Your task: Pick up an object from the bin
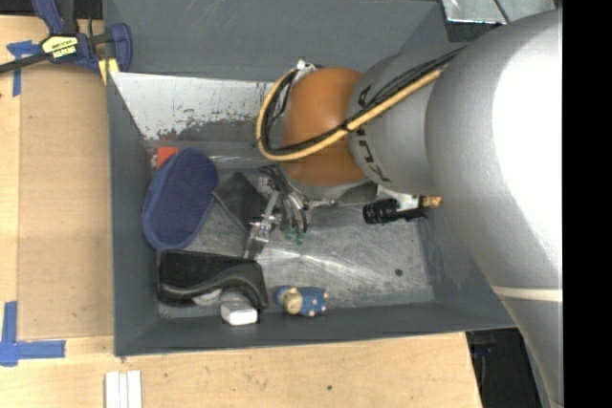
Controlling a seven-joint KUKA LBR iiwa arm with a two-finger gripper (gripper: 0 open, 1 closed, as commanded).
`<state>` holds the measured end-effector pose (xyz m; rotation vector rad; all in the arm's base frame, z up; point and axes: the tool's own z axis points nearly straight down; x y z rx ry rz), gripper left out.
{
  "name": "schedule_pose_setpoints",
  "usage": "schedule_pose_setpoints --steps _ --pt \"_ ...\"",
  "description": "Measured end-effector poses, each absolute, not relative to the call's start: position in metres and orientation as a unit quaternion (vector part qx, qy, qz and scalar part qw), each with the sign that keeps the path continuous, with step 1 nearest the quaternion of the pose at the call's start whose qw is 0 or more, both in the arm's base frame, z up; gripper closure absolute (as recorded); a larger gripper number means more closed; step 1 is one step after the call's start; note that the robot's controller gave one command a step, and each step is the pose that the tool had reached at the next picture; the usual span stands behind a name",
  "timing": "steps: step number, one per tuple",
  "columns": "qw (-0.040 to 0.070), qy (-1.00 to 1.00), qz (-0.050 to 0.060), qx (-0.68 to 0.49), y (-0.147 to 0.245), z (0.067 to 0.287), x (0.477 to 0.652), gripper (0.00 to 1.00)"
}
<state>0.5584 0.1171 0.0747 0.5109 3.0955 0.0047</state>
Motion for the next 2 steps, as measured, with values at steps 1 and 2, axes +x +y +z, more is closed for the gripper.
schedule_pose_setpoints --steps 1,2 --pt "0.002 0.987 0.001 0.162 0.1173 0.0769 0.5599 0.00" --pt "0.011 0.987 0.003 0.163 0.1165 0.0808 0.5649 1.00"
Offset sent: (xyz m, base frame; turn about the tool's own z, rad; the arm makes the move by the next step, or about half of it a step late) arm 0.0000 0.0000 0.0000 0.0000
